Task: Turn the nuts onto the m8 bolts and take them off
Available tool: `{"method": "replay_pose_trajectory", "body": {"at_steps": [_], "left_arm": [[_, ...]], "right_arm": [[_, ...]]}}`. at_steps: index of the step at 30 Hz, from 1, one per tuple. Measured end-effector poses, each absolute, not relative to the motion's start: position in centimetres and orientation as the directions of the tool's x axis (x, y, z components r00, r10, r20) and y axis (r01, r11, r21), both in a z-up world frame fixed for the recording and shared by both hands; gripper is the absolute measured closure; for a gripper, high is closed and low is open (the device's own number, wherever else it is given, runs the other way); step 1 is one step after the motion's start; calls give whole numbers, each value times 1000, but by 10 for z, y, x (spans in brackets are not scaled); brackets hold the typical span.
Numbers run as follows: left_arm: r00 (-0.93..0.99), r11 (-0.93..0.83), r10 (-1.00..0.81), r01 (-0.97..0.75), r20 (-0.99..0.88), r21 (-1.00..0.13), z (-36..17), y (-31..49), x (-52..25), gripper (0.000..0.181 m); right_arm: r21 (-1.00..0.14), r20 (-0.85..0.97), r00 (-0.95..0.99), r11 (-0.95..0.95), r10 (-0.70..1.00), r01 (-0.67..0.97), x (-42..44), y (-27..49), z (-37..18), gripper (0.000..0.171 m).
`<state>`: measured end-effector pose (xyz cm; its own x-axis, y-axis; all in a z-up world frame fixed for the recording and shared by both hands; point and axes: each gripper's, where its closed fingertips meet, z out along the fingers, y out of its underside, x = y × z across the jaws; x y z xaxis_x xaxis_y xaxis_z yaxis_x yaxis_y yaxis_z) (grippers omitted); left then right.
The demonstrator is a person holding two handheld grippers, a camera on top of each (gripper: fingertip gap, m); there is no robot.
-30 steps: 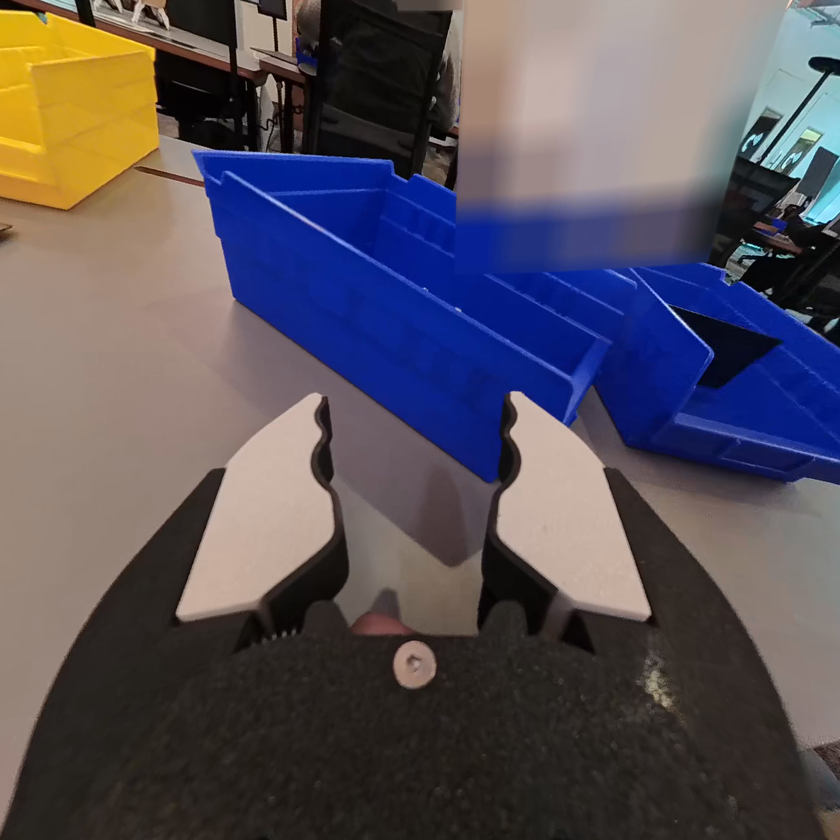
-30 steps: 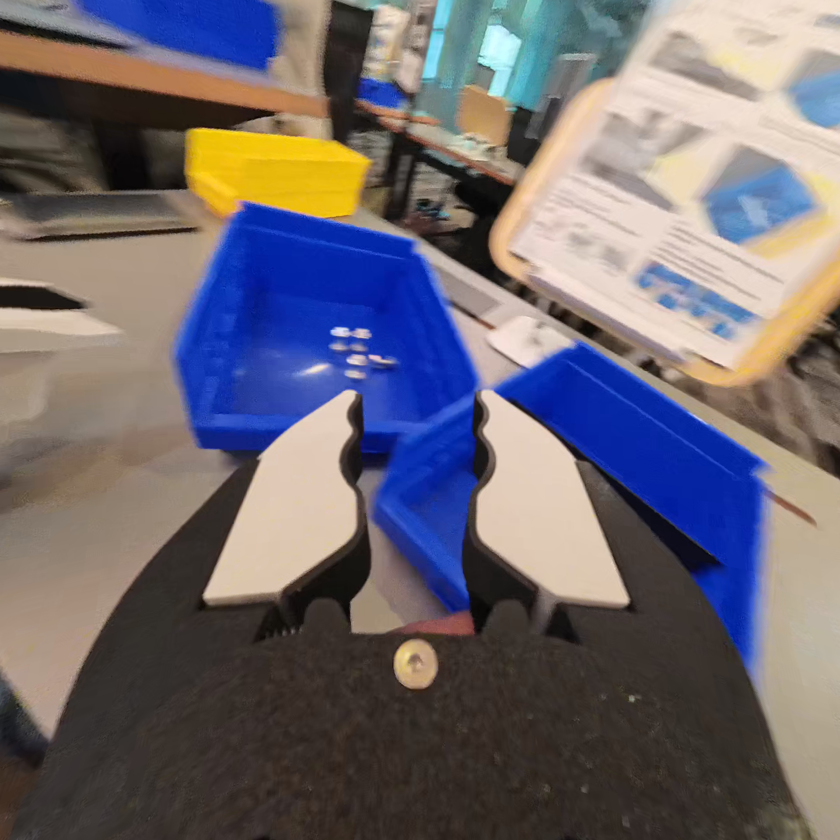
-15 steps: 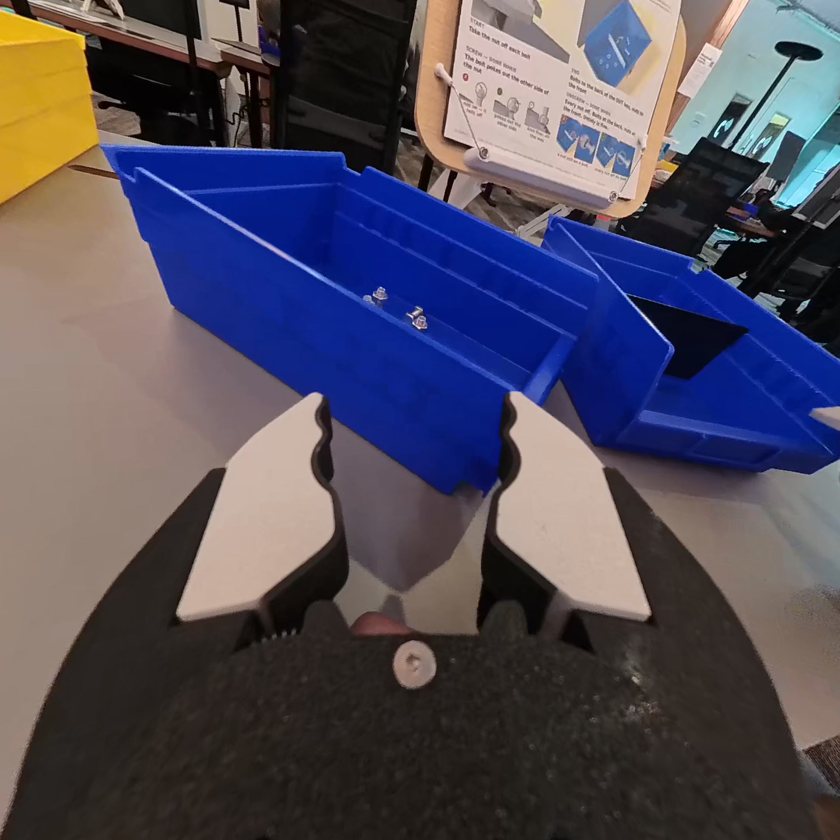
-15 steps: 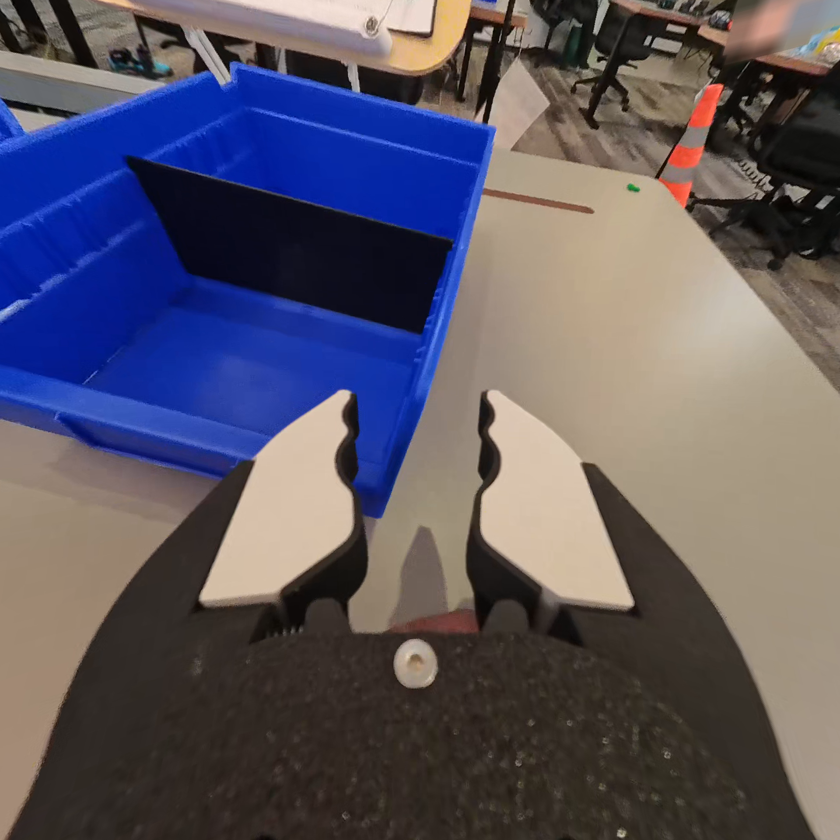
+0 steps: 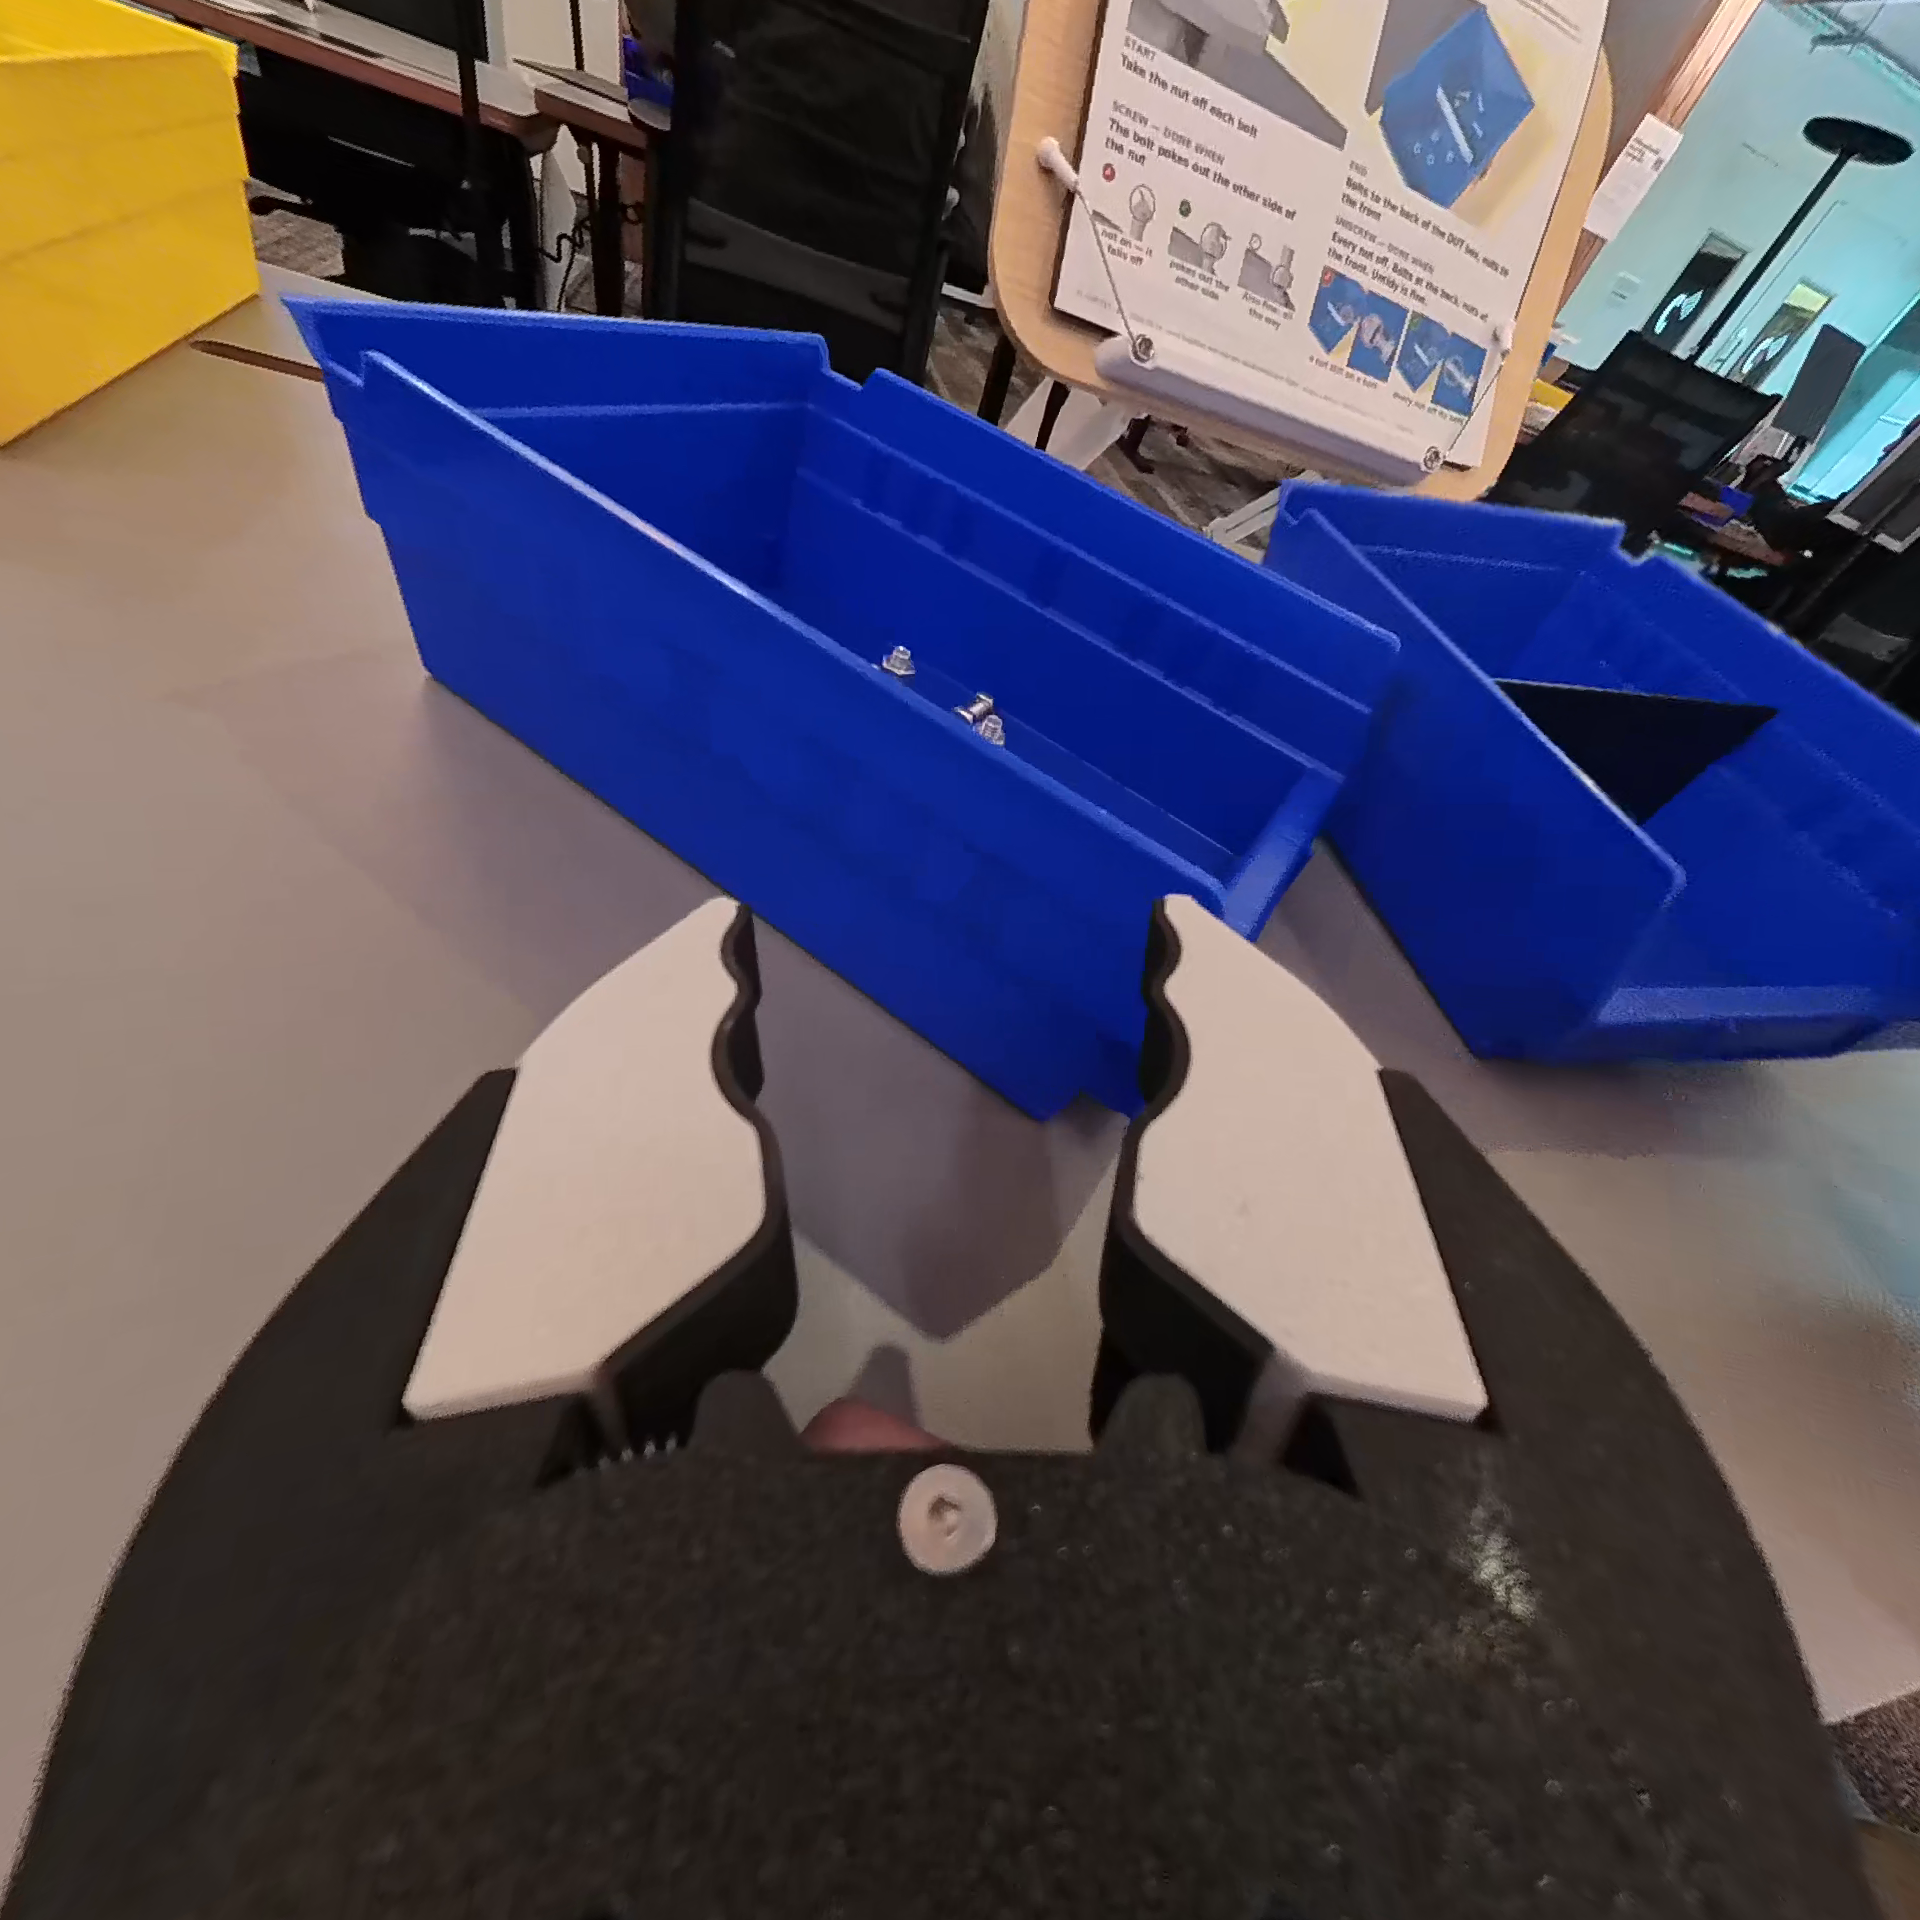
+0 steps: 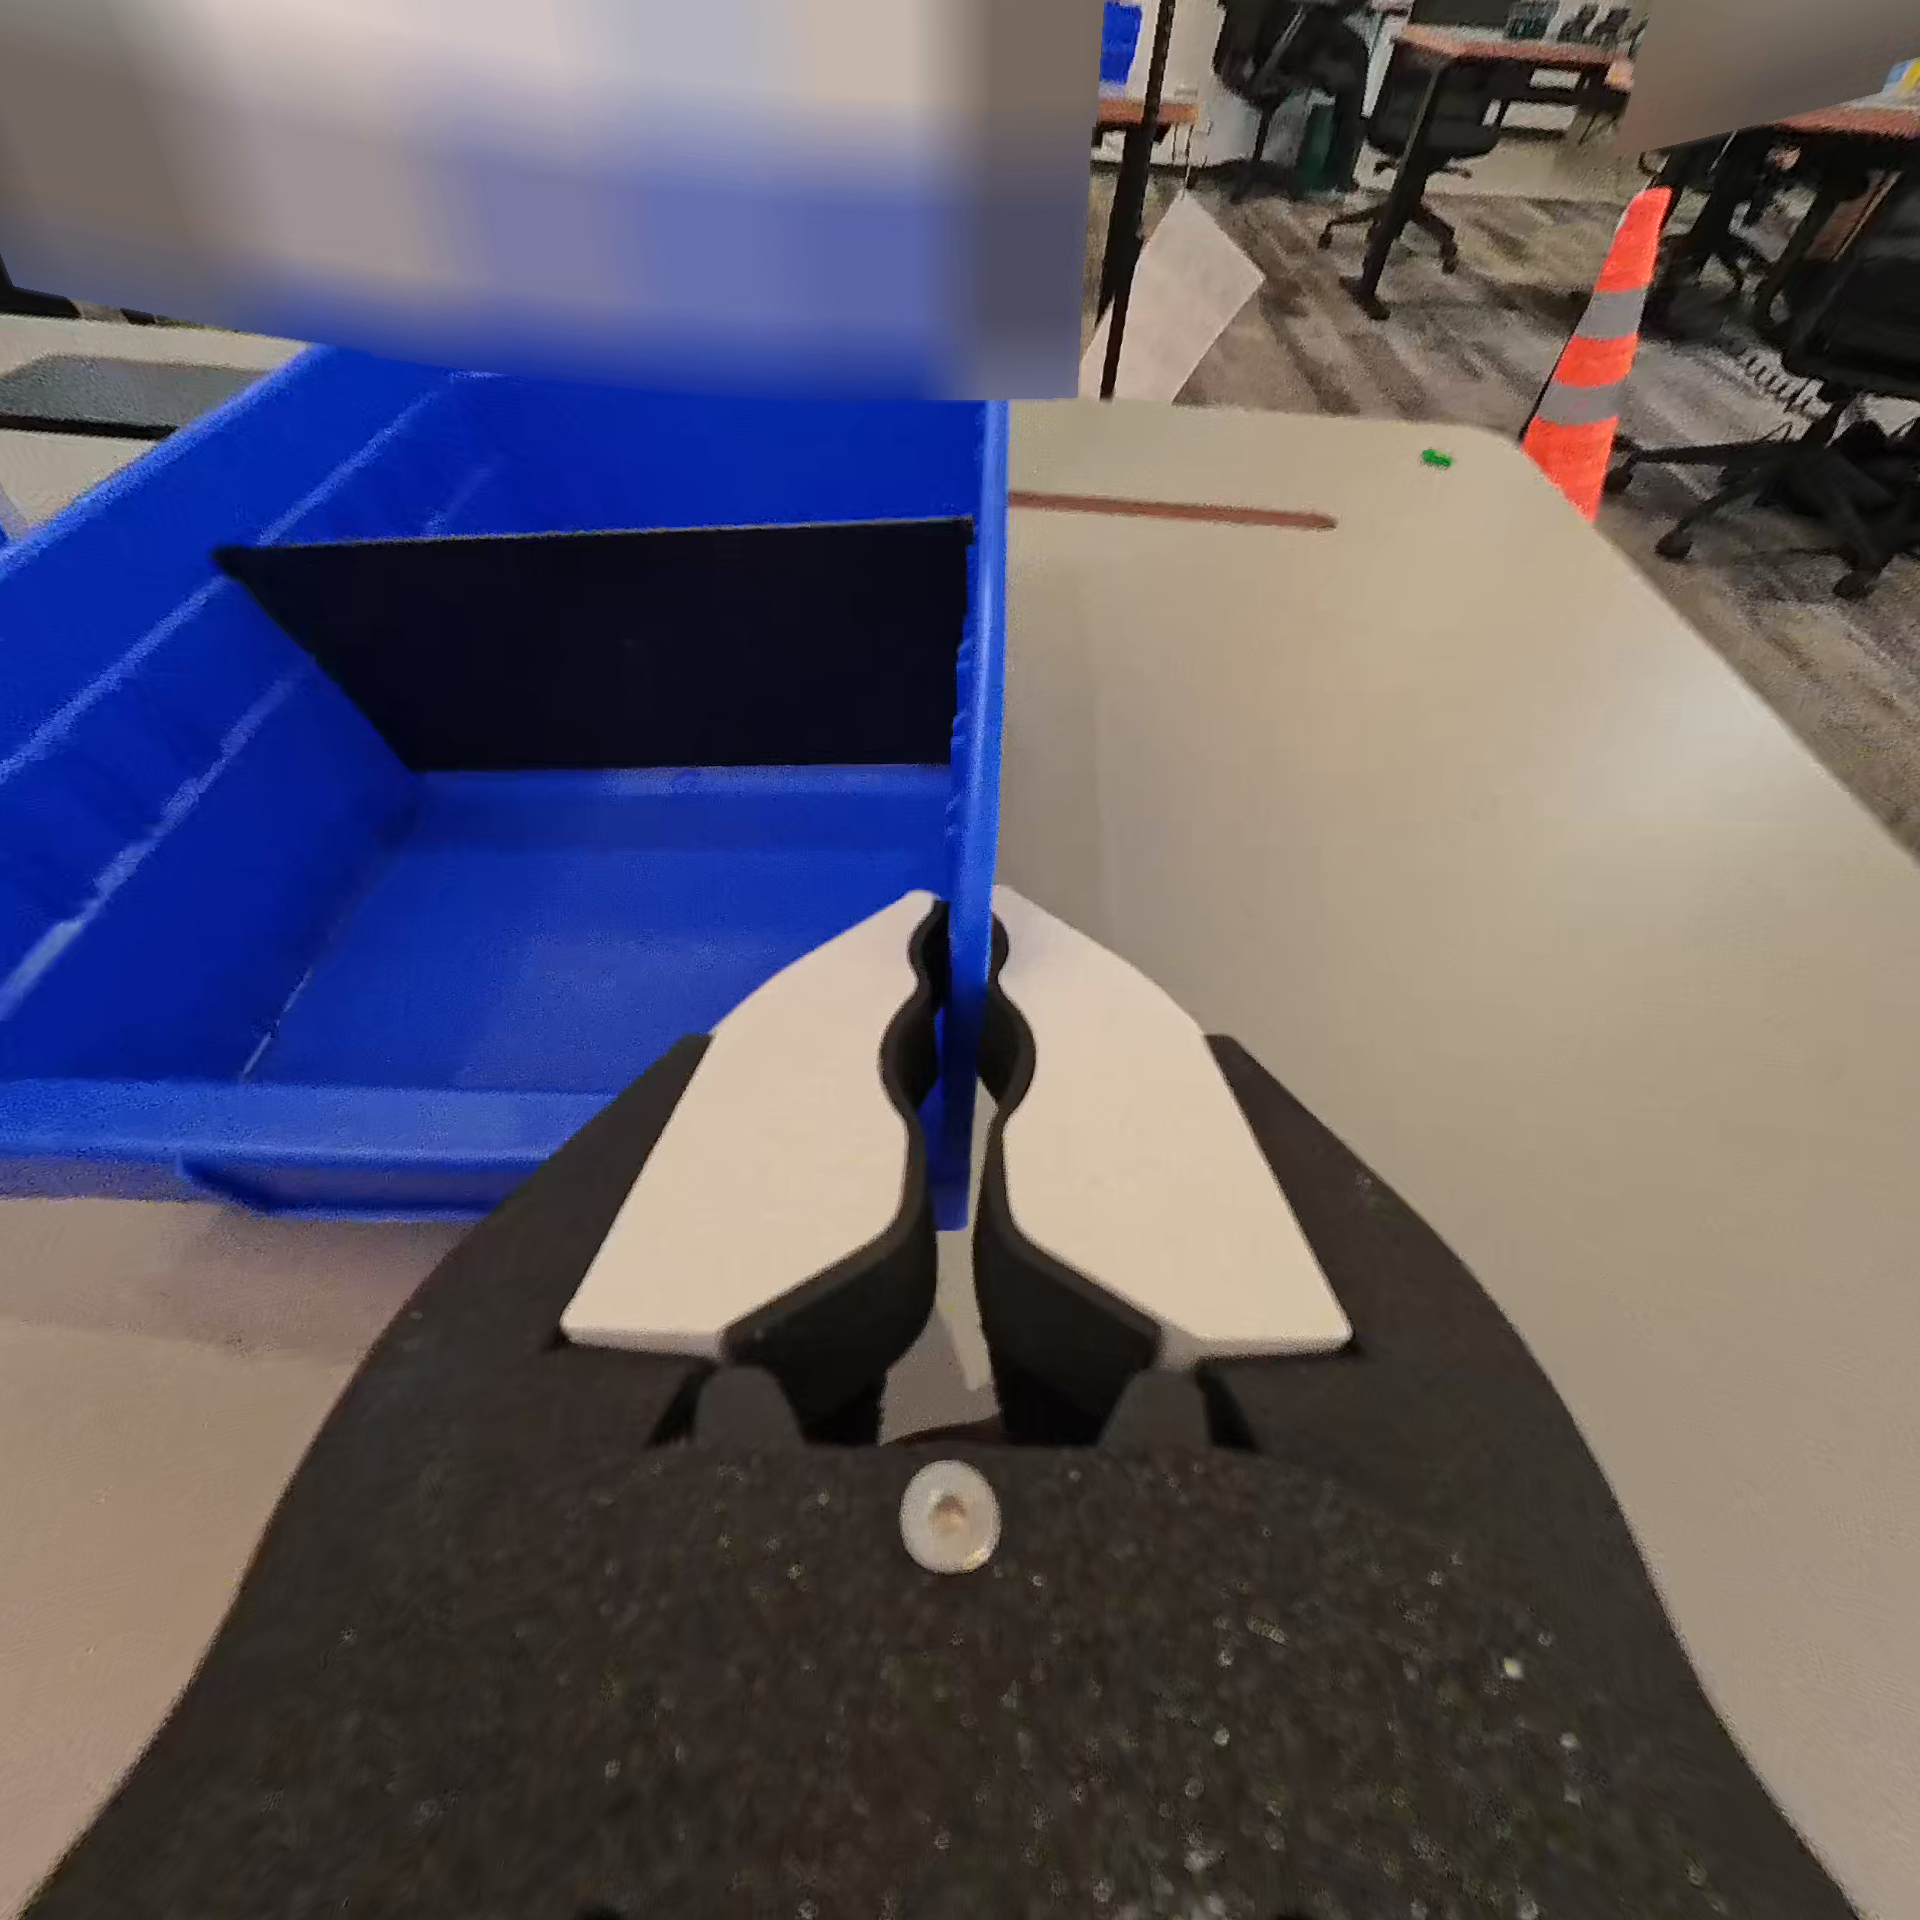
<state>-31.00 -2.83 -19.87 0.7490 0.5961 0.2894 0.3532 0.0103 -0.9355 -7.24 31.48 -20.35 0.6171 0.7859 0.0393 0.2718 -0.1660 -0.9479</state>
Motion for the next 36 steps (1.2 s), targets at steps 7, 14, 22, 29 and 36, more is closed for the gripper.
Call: {"method": "replay_pose_trajectory", "body": {"at_steps": [7, 14, 22, 29, 36], "left_arm": [[754, 5, 592, 349, 284, -937, -200, -24, -309, 111], [754, 2, 593, 348, 282, -937, -200, -21, -309, 111], [754, 2, 595, 346, 279, -938, -200, -18, -307, 112], [747, 8, 604, 343, 277, -939, -200, -19, -304, 112], [738, 13, 617, 341, 275, -940, -199, -17, -303, 112]], "right_arm": [[-968, 73, 625, -96, 777, 232, -52, 334, -163, 168], [-969, 122, 683, -64, 720, 240, -12, 370, -137, 167], [-968, 147, 739, -60, 658, 246, 42, 421, -117, 167], [-956, 127, 768, -130, 628, 264, 77, 465, -137, 167], [-950, -13, 768, -247, 640, 190, 92, 486, -168, 167]]}}
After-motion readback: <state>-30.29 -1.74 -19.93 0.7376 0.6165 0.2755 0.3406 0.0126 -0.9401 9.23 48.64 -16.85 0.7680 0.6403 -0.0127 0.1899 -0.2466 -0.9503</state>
